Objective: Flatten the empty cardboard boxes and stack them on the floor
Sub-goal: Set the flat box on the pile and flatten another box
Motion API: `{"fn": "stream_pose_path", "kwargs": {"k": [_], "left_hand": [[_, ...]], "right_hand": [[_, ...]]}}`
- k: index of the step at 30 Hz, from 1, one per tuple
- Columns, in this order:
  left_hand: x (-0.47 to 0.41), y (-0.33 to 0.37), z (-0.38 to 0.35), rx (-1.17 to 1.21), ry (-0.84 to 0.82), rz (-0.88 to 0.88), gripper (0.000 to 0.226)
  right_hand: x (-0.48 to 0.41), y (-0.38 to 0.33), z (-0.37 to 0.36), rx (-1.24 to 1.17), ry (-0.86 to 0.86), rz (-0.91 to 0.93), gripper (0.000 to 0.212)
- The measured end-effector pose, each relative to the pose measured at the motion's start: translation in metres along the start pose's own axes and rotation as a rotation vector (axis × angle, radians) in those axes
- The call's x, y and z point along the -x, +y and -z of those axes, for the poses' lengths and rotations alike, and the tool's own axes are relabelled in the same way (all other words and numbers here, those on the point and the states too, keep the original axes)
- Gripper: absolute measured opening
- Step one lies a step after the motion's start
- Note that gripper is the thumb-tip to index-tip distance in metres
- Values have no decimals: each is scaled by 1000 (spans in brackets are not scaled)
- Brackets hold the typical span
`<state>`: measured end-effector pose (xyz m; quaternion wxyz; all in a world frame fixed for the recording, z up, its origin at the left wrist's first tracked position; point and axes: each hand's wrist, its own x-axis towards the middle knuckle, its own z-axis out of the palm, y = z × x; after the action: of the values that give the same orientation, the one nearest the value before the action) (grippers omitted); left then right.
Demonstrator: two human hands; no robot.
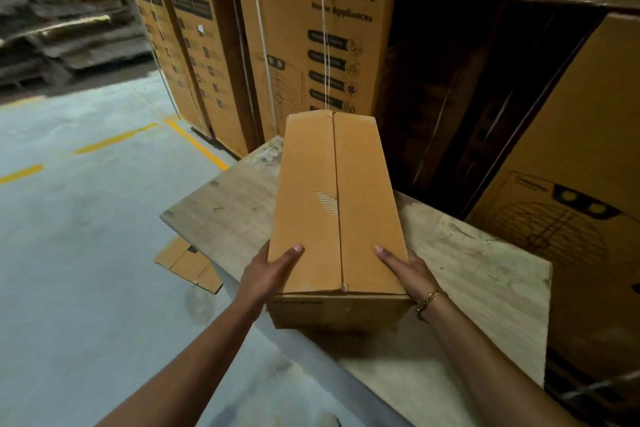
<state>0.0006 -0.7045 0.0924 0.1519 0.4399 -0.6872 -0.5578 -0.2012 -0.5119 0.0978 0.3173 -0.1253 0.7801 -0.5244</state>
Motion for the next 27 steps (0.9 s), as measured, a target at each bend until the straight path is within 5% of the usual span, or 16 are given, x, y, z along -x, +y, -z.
{"fn": "stream_pose_path", "kwargs": {"k": [4, 7, 10, 16, 22, 27], "left_hand": [[-42, -5, 5, -142, 9, 35, 80], [-46, -15, 5, -186, -73, -47, 88], [-41, -27, 6, -214, -160, -195, 108], [-35, -27, 17, -661, -193, -195, 140], [-24, -44, 35, -558, -22, -229, 106], [-4, -49, 59, -386, 117, -212, 78]], "right_hand": [[-47, 3, -15, 179, -55, -16, 68], [-61, 12, -20, 328, -76, -35, 105], [-67, 16, -19, 431, -46, -6, 110], [-54, -3, -33, 887, -12, 297, 108], [-30, -7, -70, 1099, -43, 283, 120], [-9, -26, -74, 995, -2, 298, 99]]}}
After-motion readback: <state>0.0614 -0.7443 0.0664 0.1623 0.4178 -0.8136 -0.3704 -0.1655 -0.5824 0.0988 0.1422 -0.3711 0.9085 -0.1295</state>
